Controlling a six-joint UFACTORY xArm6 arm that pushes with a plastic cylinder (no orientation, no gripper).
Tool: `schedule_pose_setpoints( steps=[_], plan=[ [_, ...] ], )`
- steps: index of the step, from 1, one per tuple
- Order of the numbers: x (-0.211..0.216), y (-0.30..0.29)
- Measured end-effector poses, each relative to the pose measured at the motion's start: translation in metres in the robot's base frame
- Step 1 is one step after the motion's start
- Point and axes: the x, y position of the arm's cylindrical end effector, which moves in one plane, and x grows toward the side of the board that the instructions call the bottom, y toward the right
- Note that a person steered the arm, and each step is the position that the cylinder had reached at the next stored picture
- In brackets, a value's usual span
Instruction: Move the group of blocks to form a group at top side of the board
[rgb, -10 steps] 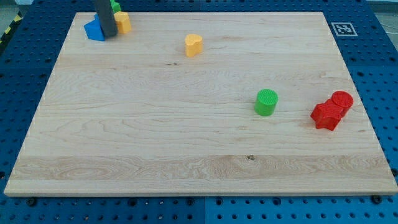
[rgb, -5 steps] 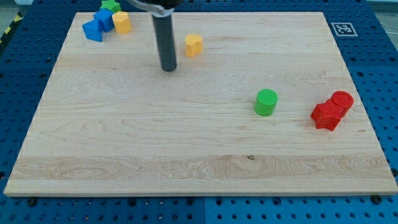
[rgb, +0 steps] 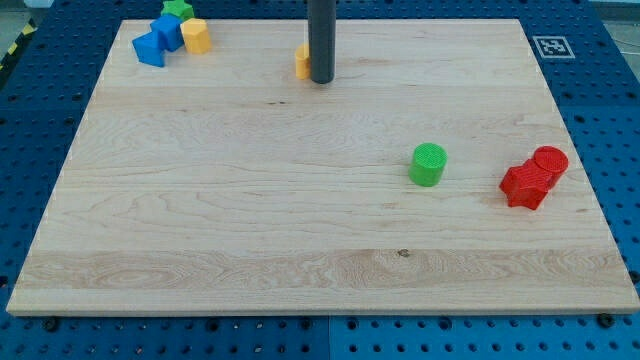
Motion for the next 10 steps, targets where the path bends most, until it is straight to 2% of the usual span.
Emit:
schedule_pose_setpoints(
  steps=[2,6,10],
  plan=[
    [-0.032,0.005],
    [-0.057,-0.091],
    [-0.121,-0.152]
  ],
)
